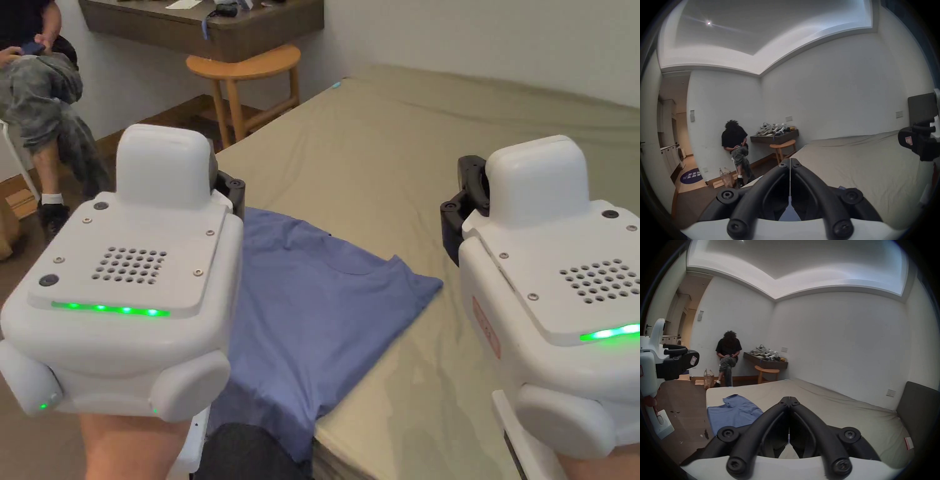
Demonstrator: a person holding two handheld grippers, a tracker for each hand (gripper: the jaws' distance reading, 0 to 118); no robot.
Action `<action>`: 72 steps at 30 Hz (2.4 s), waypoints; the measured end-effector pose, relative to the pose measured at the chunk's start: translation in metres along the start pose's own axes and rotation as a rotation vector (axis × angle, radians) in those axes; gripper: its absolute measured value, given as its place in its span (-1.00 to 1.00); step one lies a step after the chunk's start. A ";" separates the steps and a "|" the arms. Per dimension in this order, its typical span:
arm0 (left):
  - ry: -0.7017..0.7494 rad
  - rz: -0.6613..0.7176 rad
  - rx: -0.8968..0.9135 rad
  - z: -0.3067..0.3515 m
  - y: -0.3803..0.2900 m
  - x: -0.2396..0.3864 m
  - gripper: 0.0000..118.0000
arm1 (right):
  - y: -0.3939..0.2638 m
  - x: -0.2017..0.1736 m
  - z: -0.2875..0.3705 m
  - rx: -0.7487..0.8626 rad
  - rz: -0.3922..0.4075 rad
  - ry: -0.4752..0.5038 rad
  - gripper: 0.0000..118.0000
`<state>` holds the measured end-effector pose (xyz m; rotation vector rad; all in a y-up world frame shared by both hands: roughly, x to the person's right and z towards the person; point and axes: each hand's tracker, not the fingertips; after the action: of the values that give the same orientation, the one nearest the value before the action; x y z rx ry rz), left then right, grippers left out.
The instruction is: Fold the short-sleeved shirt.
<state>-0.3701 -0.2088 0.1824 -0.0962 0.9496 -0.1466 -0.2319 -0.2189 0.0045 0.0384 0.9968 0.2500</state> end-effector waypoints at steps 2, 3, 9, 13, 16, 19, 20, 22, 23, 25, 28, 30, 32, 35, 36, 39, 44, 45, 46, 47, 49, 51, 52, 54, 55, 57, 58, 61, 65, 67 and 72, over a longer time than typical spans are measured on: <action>0.012 -0.007 -0.008 0.001 -0.003 -0.008 -1.00 | -0.003 -0.010 -0.002 -0.001 -0.016 0.016 -0.98; 0.023 -0.016 -0.009 0.001 -0.004 -0.010 -1.00 | -0.003 -0.013 -0.003 -0.006 -0.030 0.032 -0.98; 0.038 -0.017 -0.019 -0.007 -0.008 -0.014 -1.00 | 0.002 -0.026 0.000 -0.012 -0.028 0.054 -0.98; 0.006 -0.021 -0.047 -0.021 -0.017 -0.008 -1.00 | 0.003 -0.021 -0.005 -0.026 -0.009 0.048 -0.98; -0.081 -0.026 -0.154 -0.045 -0.031 -0.003 -1.00 | 0.000 -0.016 -0.011 -0.043 0.006 0.046 -0.98; -0.168 0.005 -0.280 -0.084 -0.055 0.001 -1.00 | -0.012 -0.005 -0.022 -0.088 0.022 0.039 -0.98; -0.171 0.008 -0.322 -0.099 -0.067 0.003 -1.00 | -0.016 -0.004 -0.024 -0.102 0.031 0.035 -0.98; -0.193 0.015 -0.417 -0.128 -0.091 0.008 -1.00 | -0.027 0.001 -0.031 -0.135 0.046 0.026 -0.98; -0.219 0.014 -0.483 -0.144 -0.106 0.011 -1.00 | -0.032 0.003 -0.035 -0.153 0.051 0.025 -0.98; -0.288 0.014 -0.612 -0.175 -0.136 0.017 -1.00 | -0.041 0.008 -0.044 -0.199 0.057 0.041 -0.98; -0.284 -0.043 -0.720 -0.215 -0.182 0.030 -1.00 | -0.055 0.016 -0.054 -0.240 0.057 0.041 -0.98; -0.275 -0.079 -0.783 -0.236 -0.208 0.034 -0.25 | -0.061 0.015 -0.058 -0.266 0.066 0.027 -0.98; -0.305 -0.073 -0.840 -0.259 -0.235 0.037 1.00 | -0.069 0.020 -0.063 -0.290 0.061 0.027 -0.98; -0.291 -0.049 -0.839 -0.280 -0.254 0.032 0.88 | -0.086 0.034 -0.072 -0.343 0.017 0.047 -0.98; -0.262 -0.055 -0.873 -0.288 -0.260 0.030 0.91 | -0.090 0.036 -0.074 -0.352 0.018 0.037 -0.98; -0.263 -0.036 -0.901 -0.301 -0.275 0.038 0.92 | -0.101 0.042 -0.081 -0.388 0.020 0.017 -0.98; -0.319 -0.015 -0.969 -0.315 -0.295 0.046 1.00 | -0.105 0.049 -0.086 -0.401 0.010 0.022 -0.98; -0.309 0.002 -1.011 -0.317 -0.294 0.044 1.00 | -0.106 0.049 -0.086 -0.399 0.015 0.021 -0.98; -0.308 -0.006 -1.014 -0.319 -0.290 0.043 1.00 | -0.106 0.049 -0.086 -0.396 0.019 0.020 -0.98; -0.307 -0.025 -1.014 -0.321 -0.289 0.043 0.99 | -0.107 0.049 -0.087 -0.394 0.021 0.020 -0.98; -0.303 -0.052 -0.993 -0.316 -0.286 0.048 0.92 | -0.107 0.048 -0.087 -0.394 0.019 0.024 -0.98; -0.327 -0.034 -0.984 -0.309 -0.285 0.052 0.60 | -0.107 0.047 -0.086 -0.396 0.011 0.026 -0.98; -0.344 -0.028 -0.970 -0.307 -0.281 0.054 0.40 | -0.107 0.047 -0.086 -0.396 0.005 0.027 -0.98; -0.401 -0.034 -0.939 -0.305 -0.276 0.059 -0.37 | -0.107 0.045 -0.085 -0.400 0.003 0.033 -0.98; -0.458 -0.004 -0.935 -0.299 -0.273 0.065 -0.60 | -0.107 0.044 -0.085 -0.402 0.007 0.034 -0.98; -0.424 -0.024 -0.931 -0.303 -0.279 0.068 -0.76 | -0.107 0.042 -0.084 -0.406 0.018 0.036 -0.98; -0.445 0.090 -0.906 -0.308 -0.283 0.059 -0.92 | -0.106 0.041 -0.083 -0.407 0.015 0.041 -0.98; -0.458 0.485 -0.970 -0.330 -0.307 0.014 -1.00 | -0.104 0.045 -0.077 -0.401 -0.081 0.088 -0.98; -0.453 0.299 -0.877 -0.315 -0.295 0.033 -1.00 | -0.101 0.045 -0.073 -0.396 -0.049 0.054 -0.98; -0.429 0.248 -0.838 -0.305 -0.283 0.041 -1.00 | -0.101 0.047 -0.073 -0.398 -0.045 0.048 -0.98; -0.411 0.283 -0.675 -0.276 -0.254 0.033 -1.00 | -0.095 0.056 -0.065 -0.390 -0.068 0.020 -0.98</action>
<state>-0.5973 -0.4696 0.0336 -0.5885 0.5596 0.4479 -0.2394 -0.3040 -0.0909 -0.3528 0.9536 0.3786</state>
